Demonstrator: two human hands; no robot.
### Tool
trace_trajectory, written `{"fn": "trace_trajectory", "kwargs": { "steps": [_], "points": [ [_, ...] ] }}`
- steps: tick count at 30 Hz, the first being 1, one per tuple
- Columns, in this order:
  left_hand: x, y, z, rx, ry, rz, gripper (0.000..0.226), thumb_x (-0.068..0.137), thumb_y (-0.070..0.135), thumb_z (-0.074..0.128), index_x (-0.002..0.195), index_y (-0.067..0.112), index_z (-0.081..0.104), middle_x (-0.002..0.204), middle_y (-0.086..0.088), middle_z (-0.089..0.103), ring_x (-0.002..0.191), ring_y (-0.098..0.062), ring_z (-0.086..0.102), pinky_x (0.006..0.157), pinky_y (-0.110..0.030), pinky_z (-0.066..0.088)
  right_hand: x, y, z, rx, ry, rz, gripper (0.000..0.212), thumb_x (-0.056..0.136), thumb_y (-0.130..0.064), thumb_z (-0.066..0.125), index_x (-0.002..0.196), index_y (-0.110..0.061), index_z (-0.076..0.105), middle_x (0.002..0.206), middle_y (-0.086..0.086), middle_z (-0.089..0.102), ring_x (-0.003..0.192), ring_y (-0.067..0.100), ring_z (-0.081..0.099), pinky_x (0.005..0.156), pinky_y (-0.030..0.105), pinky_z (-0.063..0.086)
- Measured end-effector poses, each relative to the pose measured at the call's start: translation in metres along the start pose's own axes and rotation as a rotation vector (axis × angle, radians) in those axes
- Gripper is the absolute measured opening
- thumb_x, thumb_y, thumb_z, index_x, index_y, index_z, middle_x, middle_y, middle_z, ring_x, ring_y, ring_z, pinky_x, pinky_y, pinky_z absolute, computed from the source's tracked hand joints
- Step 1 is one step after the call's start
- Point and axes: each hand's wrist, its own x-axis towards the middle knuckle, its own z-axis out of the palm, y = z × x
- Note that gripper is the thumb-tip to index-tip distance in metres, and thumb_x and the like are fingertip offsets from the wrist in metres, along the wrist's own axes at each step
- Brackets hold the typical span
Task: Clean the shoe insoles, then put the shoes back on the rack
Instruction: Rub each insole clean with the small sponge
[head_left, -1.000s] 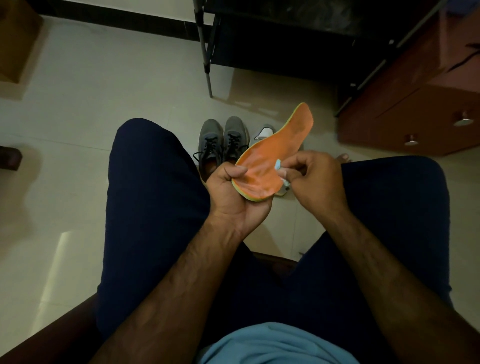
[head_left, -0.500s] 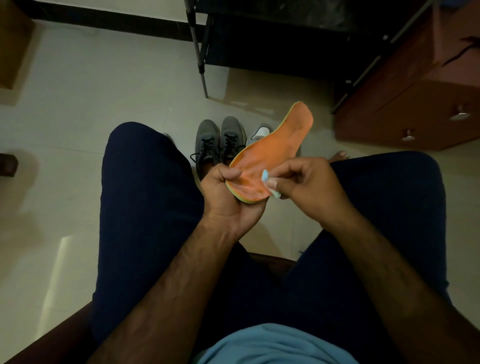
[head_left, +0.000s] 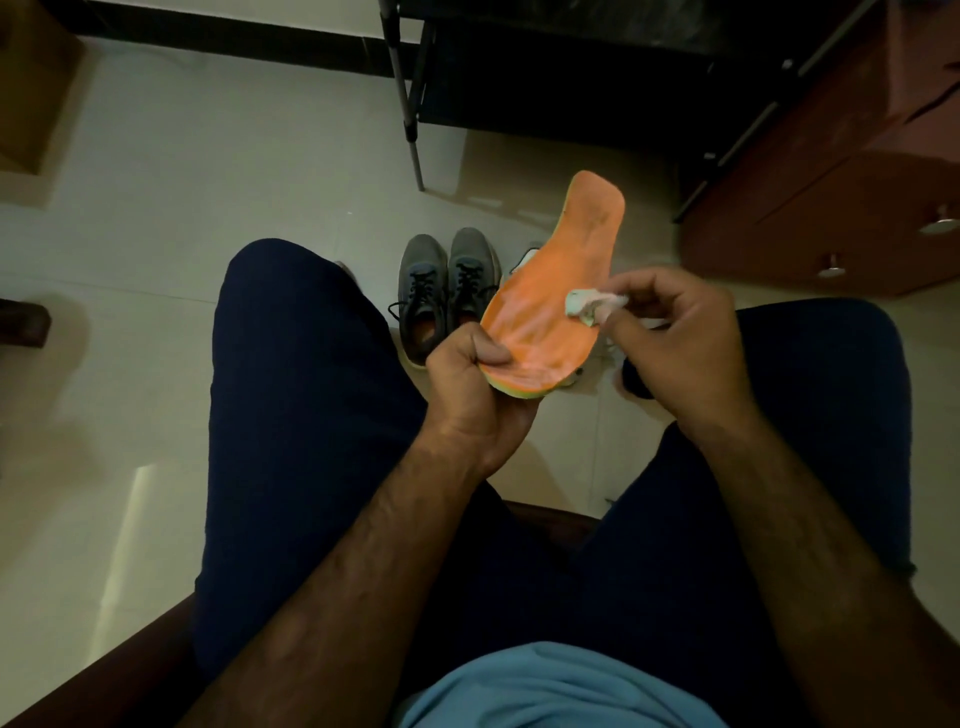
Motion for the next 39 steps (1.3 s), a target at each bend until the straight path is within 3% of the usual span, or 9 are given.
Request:
{"fn": "trace_trajectory", "kwargs": {
  "steps": [4,7,13,17,22,26,32,35,39],
  "points": [
    [0.001,0.001,-0.001,-0.062,-0.009,-0.010,0.064,0.062,0.012,0.036,0.119,-0.004,0.060,0.124,-0.023,0.062,0.118,-0.041,0.055,0.108,-0.047,0.042,-0.006,0.009,-0.001,-0.241,-0.033,-0.150,0.011,0.085,-0.019,0.083,0.093,-0.020,0.077,0.103,-0.007,0.068,0.085,0.009,0.067,0.069,0.026,0.054],
    [0.001,0.000,-0.003,-0.073,-0.061,-0.040,0.073,0.065,0.014,0.036,0.133,-0.006,0.055,0.143,-0.032,0.054,0.128,-0.047,0.052,0.120,-0.059,0.031,-0.007,0.000,0.004,-0.257,-0.030,-0.207,0.012,0.084,-0.025,0.086,0.084,-0.016,0.078,0.096,-0.007,0.071,0.089,0.006,0.067,0.068,0.015,0.050],
    [0.000,0.000,-0.002,-0.099,-0.098,-0.057,0.078,0.067,0.014,0.037,0.141,-0.008,0.048,0.144,-0.032,0.052,0.136,-0.052,0.047,0.119,-0.067,0.027,0.000,0.000,0.010,-0.314,-0.026,-0.171,0.022,0.085,-0.019,0.083,0.106,-0.019,0.077,0.094,-0.008,0.071,0.081,0.000,0.063,0.069,0.010,0.048],
    [0.001,0.000,-0.002,-0.094,-0.083,-0.053,0.071,0.066,0.014,0.037,0.132,-0.007,0.054,0.130,-0.029,0.056,0.120,-0.046,0.051,0.120,-0.064,0.027,0.003,-0.004,0.013,-0.273,-0.042,-0.150,0.010,0.087,-0.015,0.081,0.097,-0.016,0.082,0.094,-0.004,0.074,0.084,0.005,0.068,0.076,0.017,0.053],
    [0.007,-0.002,-0.010,-0.133,-0.132,-0.089,0.091,0.064,0.016,0.044,0.148,-0.017,0.034,0.133,-0.032,0.048,0.125,-0.044,0.045,0.124,-0.056,0.020,-0.013,-0.009,0.023,-0.245,-0.250,-0.153,0.006,0.084,-0.016,0.084,0.090,-0.018,0.082,0.087,-0.009,0.073,0.080,0.008,0.069,0.075,0.030,0.058],
    [0.008,-0.004,-0.008,-0.141,-0.122,-0.105,0.086,0.066,0.015,0.041,0.148,-0.009,0.040,0.136,-0.030,0.052,0.125,-0.042,0.048,0.121,-0.059,0.026,0.004,-0.004,0.017,-0.222,-0.066,-0.076,0.005,0.084,-0.010,0.083,0.088,-0.011,0.080,0.086,-0.003,0.069,0.071,-0.001,0.065,0.061,0.009,0.047],
    [0.003,0.000,-0.007,-0.128,-0.120,-0.114,0.072,0.070,0.016,0.038,0.136,-0.010,0.049,0.129,-0.031,0.055,0.122,-0.043,0.053,0.120,-0.053,0.031,-0.009,-0.013,0.030,-0.303,-0.169,-0.133,0.007,0.083,-0.017,0.084,0.085,-0.023,0.080,0.083,-0.012,0.070,0.077,0.005,0.066,0.073,0.028,0.055],
    [0.003,-0.003,-0.005,-0.111,-0.097,-0.134,0.074,0.071,0.016,0.039,0.140,-0.006,0.050,0.143,-0.032,0.053,0.134,-0.046,0.049,0.119,-0.060,0.031,0.007,-0.006,0.025,-0.245,-0.053,-0.033,0.006,0.085,-0.018,0.082,0.086,-0.022,0.078,0.082,-0.009,0.071,0.072,0.010,0.070,0.070,0.041,0.061],
    [0.003,0.000,-0.009,-0.125,-0.104,-0.151,0.074,0.084,0.025,0.041,0.152,-0.005,0.040,0.151,-0.031,0.045,0.139,-0.045,0.047,0.118,-0.060,0.032,0.000,-0.014,0.033,-0.291,-0.109,-0.092,0.009,0.083,-0.017,0.083,0.086,-0.025,0.080,0.082,-0.015,0.068,0.076,0.004,0.066,0.072,0.033,0.059]
  ]
}}
